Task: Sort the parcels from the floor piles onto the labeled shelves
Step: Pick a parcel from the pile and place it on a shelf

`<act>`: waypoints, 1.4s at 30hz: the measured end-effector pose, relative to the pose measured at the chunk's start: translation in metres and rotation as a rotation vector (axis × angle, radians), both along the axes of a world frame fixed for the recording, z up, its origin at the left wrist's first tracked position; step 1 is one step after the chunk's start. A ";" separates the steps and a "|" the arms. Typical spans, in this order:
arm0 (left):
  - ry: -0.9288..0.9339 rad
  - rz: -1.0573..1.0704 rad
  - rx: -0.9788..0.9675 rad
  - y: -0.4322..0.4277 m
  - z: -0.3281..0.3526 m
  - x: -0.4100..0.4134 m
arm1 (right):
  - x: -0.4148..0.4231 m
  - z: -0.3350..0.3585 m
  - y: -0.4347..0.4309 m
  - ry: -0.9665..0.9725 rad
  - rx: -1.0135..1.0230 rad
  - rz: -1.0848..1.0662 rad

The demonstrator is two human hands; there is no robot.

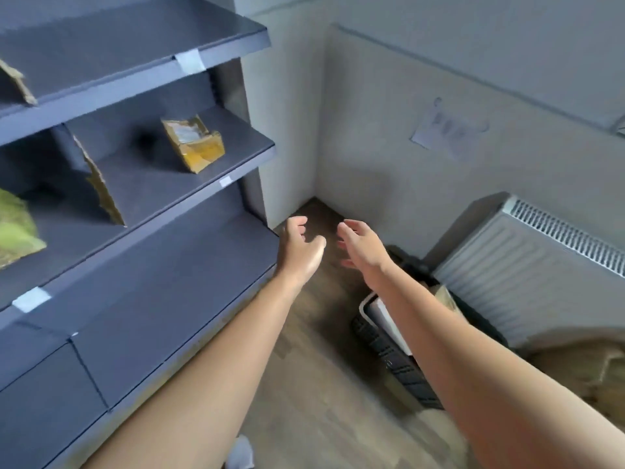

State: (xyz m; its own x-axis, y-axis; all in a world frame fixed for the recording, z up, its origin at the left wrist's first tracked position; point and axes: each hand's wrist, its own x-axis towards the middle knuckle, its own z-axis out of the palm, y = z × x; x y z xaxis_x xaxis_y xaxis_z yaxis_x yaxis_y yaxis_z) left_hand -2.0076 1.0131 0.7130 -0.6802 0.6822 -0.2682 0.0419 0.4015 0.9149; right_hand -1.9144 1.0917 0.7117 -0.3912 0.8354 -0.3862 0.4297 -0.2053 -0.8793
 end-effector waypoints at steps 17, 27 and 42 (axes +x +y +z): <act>-0.082 -0.650 -0.234 0.216 -0.140 0.176 | 0.221 -0.138 0.141 -0.088 -0.166 -0.604; 0.027 -0.917 -0.579 0.283 -0.301 0.238 | 0.299 -0.282 0.168 -0.137 -0.253 -0.672; -0.071 -0.830 -0.921 0.301 -0.404 0.257 | 0.371 -0.376 0.183 -0.187 -0.292 -0.585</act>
